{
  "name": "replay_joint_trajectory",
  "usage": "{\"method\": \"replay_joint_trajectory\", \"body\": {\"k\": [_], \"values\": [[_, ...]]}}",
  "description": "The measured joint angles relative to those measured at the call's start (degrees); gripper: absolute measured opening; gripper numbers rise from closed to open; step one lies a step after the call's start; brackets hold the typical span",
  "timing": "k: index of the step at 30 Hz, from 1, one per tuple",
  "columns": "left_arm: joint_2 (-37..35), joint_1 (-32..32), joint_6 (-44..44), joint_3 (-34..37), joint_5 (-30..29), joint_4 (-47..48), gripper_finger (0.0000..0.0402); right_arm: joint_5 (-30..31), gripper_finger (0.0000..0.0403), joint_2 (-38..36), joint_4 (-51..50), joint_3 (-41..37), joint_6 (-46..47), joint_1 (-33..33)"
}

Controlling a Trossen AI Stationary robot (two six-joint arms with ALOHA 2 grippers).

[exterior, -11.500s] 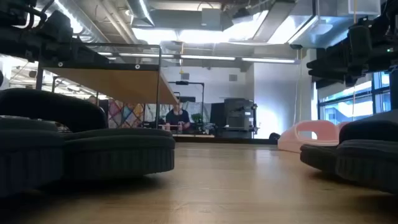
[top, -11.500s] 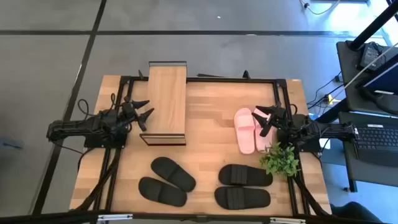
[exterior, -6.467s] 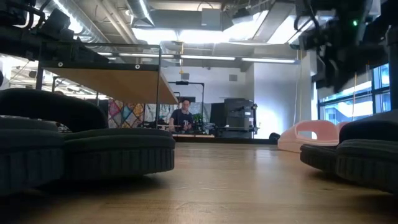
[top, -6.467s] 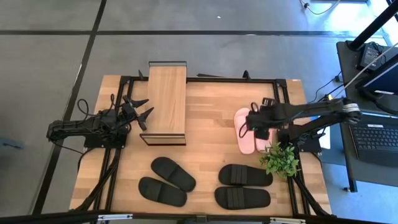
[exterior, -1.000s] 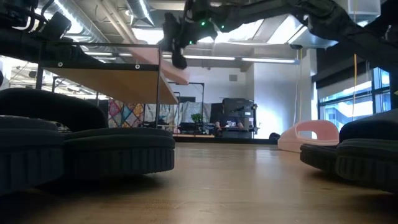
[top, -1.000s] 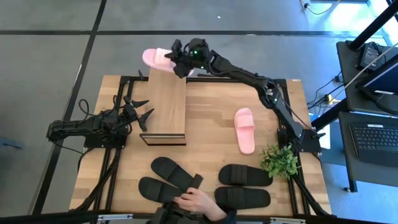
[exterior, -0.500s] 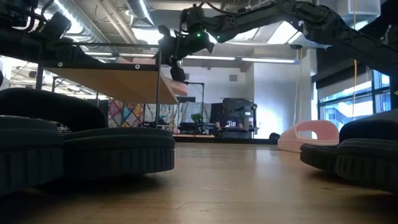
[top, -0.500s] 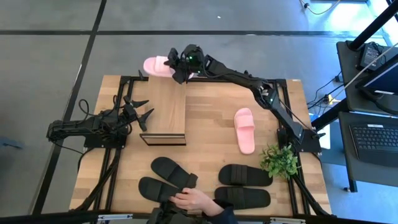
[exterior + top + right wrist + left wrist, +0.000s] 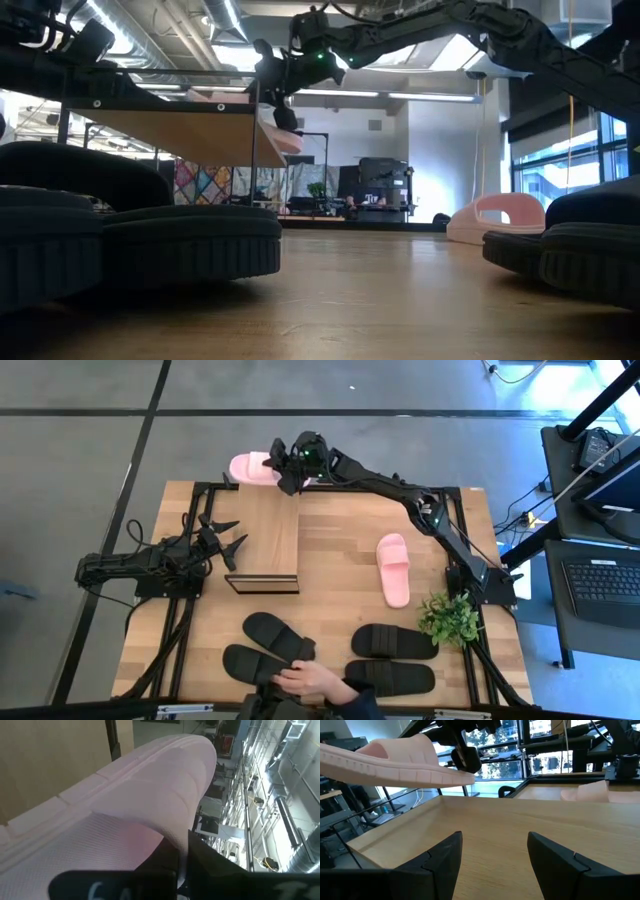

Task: Pick and place slides into the shelf
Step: Put the right pink slide on the shelf

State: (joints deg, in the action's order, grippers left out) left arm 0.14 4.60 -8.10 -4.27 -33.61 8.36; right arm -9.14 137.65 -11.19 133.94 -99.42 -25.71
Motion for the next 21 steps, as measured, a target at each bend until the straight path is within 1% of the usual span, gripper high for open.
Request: {"method": "replay_joint_trajectory", "body": {"k": [8,16,21], "values": [[0.0,0.0,-0.09,0.0,-0.4,-0.02,0.0217,-0.15,0.0015,2.48,2.21,-0.08,-1.18,-0.41],[0.0,0.0,-0.44,0.0,-1.32,-0.07,0.0217,-0.03,0.0015,2.63,2.63,-0.07,-0.1,-0.52],[0.0,0.0,-0.47,0.0,-1.52,-0.05,0.0217,0.06,0.0049,2.63,3.44,-0.05,2.78,-0.52]]}}
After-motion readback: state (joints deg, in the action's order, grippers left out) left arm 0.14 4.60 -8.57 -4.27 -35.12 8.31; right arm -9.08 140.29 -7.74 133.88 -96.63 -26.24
